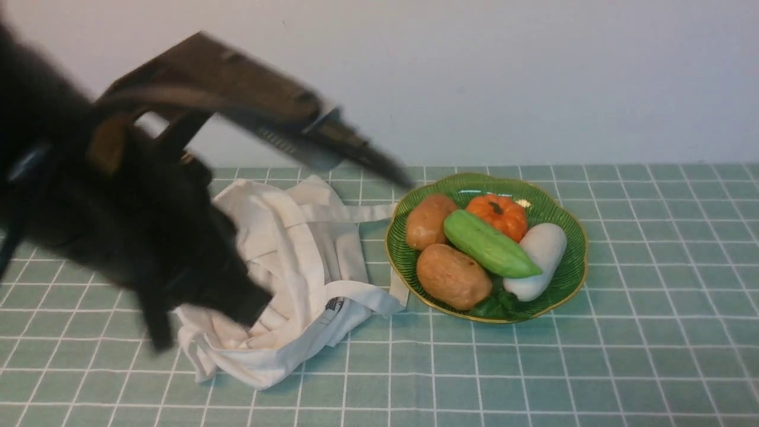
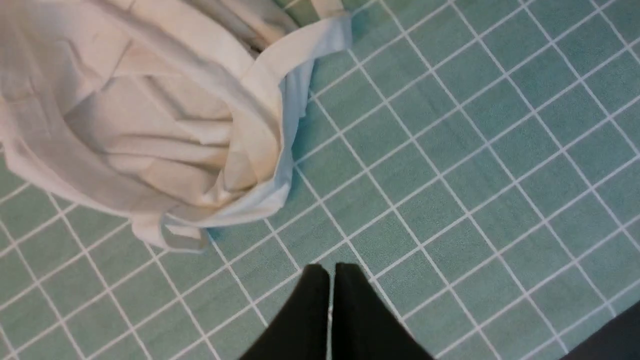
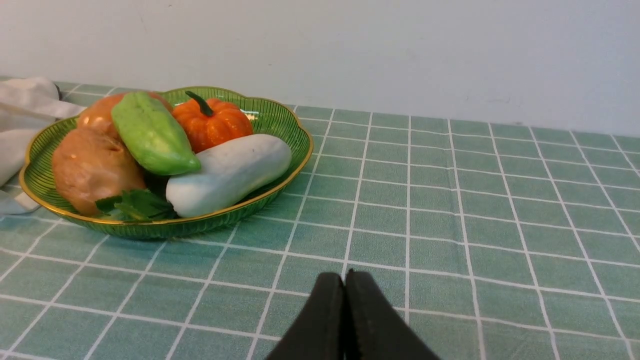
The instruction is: Take vegetables from cloth bag on blue coffee tablecloth place on plate.
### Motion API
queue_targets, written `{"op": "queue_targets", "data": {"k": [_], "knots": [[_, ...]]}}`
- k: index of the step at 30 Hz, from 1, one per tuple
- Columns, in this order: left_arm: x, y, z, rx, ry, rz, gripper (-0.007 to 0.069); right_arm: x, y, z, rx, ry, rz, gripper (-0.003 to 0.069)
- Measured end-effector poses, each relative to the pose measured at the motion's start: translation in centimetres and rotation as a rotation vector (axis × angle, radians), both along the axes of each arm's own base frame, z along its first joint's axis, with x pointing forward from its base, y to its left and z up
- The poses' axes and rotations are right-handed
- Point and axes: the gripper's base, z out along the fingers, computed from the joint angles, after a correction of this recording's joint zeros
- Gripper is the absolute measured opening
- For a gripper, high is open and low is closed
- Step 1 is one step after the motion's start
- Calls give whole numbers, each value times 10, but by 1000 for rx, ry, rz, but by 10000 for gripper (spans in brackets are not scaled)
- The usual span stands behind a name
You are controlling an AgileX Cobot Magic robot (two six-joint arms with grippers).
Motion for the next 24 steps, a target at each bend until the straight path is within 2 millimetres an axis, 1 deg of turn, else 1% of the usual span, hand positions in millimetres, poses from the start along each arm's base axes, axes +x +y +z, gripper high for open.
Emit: {"op": "queue_targets", "data": {"k": [2,3,4,5,6,7,8,9,10,11,12,14,15,17,20,24], "knots": [[-21,16,-16,-92,-87,27,-5,0,0,0,0,0,0,-15],[-28,22,-19,-132,-120,39,-5,0,0,0,0,0,0,-15],[-32,24,-29,-164,-148,45,-5,0,0,0,0,0,0,-15],[-42,32,-39,-235,-208,61,-5,0,0,0,0,0,0,-15],[-43,32,-44,-246,-220,61,-5,0,0,0,0,0,0,-15],[-51,37,-56,-311,-279,66,-5,0,0,0,0,0,0,-15],[-56,41,-62,-346,-312,68,-5,0,0,0,0,0,0,-15],[-61,45,-72,-378,-342,69,-5,0,0,0,0,0,0,-15],[-64,47,-81,-389,-354,67,-5,0,0,0,0,0,0,-15],[-65,48,-82,-399,-364,67,-5,0,0,0,0,0,0,-15],[-70,52,-93,-401,-366,67,-5,0,0,0,0,0,0,-15],[-76,56,-108,-390,-352,67,-5,0,0,0,0,0,0,-15],[-76,56,-111,-386,-347,68,-5,0,0,0,0,0,0,-15],[-79,59,-125,-363,-320,69,-5,0,0,0,0,0,0,-15],[-82,61,-136,-333,-289,70,-5,0,0,0,0,0,0,-15],[-82,62,-139,-310,-274,70,-5,0,0,0,0,0,0,-15]]}}
